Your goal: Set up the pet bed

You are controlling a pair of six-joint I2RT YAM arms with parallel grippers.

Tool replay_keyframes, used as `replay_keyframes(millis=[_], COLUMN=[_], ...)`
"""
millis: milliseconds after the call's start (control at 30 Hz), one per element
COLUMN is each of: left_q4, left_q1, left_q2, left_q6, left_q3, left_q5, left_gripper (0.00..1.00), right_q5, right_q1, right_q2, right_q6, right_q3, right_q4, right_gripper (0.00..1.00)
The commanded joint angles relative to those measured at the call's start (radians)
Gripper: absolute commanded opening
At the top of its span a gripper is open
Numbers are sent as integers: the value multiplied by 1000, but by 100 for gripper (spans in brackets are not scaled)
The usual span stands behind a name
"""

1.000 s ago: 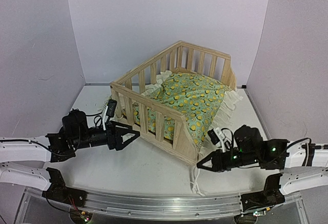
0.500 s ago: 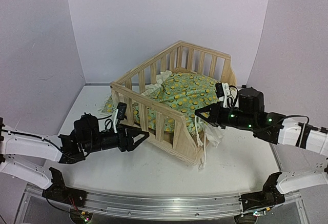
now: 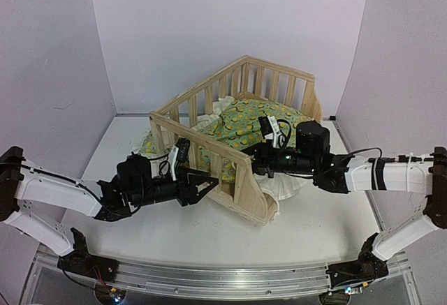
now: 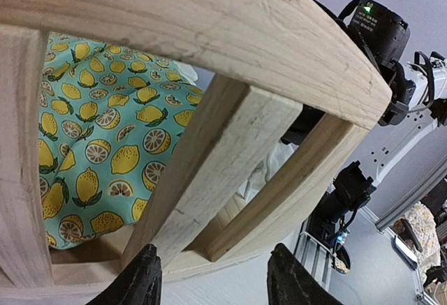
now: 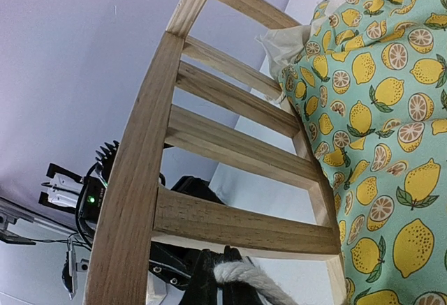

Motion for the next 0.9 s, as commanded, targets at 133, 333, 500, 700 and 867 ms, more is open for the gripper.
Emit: replay_keyframes(millis=[133,333,500,700,867], left_q4=[207,357,570,578,578], left_q1=[-42,-44,-98,-240,-239], left_q2=[86,168,189,129,186], left_q6=[66,-92,-111,200,248], left_q3=[56,71,0,-94,-40], left_q5=[-41,-22,-54,-252,-276], left_gripper=[58,49,40,48,38], right_q5=[-93,-87,-29,49,-25], right_q1=[37,59,61,60,60], right_q2=[55,75,9,-95,-76], right_q6=[-16,-82,-131,-286,-468], right_q3=[78,100,48,-10,-8], right_q4=[19,22,17,12,69], right_gripper=[0,0,0,0,0])
